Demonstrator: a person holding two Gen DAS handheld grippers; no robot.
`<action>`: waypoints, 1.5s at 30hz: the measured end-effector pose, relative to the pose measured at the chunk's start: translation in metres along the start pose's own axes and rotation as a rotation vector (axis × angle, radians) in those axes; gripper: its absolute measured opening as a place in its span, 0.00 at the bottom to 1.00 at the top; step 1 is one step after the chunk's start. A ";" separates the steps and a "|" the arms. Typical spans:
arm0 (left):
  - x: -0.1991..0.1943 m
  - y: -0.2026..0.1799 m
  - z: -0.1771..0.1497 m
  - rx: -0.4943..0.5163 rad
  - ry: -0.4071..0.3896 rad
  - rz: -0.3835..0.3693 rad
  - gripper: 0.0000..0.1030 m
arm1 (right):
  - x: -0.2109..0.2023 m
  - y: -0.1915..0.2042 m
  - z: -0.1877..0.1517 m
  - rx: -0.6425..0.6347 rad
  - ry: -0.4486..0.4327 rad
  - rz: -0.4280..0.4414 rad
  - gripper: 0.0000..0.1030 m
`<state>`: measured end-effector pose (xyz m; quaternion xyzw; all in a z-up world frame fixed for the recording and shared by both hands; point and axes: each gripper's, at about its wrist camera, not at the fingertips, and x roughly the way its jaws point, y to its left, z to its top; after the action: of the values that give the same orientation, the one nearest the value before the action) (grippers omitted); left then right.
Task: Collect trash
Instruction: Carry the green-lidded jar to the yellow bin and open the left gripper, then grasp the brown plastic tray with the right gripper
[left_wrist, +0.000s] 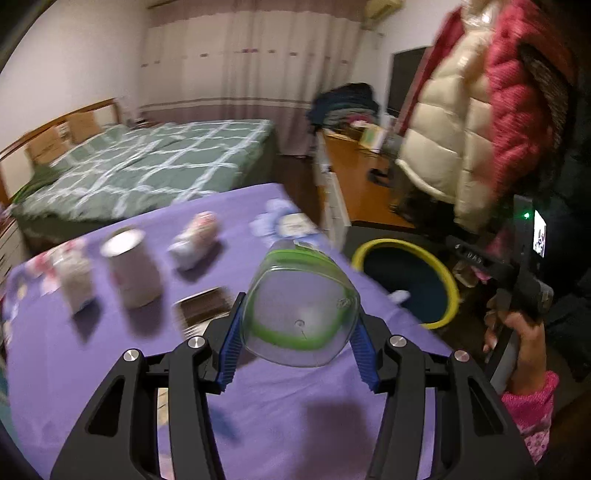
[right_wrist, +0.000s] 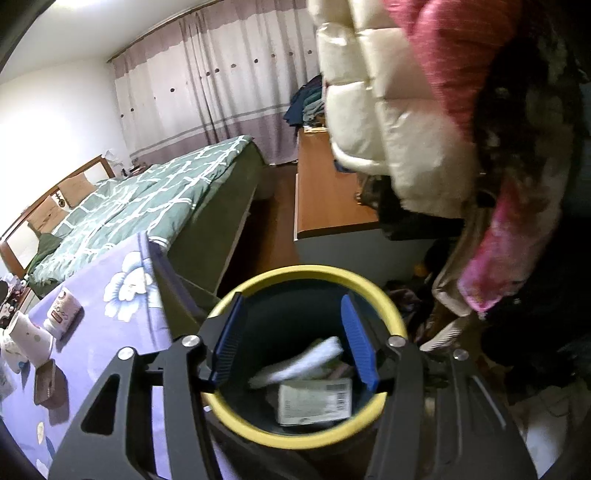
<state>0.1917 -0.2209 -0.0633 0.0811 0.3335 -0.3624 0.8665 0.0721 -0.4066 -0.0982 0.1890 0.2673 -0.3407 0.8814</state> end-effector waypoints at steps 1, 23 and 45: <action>0.011 -0.016 0.007 0.022 0.005 -0.027 0.50 | -0.002 -0.006 0.000 0.002 -0.004 -0.006 0.52; 0.194 -0.173 0.062 0.139 0.149 -0.174 0.83 | -0.012 -0.099 -0.001 0.045 -0.008 -0.102 0.58; -0.017 0.093 -0.009 -0.204 -0.156 0.264 0.94 | -0.011 0.037 -0.020 -0.145 0.028 0.069 0.61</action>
<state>0.2415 -0.1402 -0.0692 0.0075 0.2868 -0.2149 0.9335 0.0841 -0.3647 -0.1016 0.1383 0.2968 -0.2871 0.9002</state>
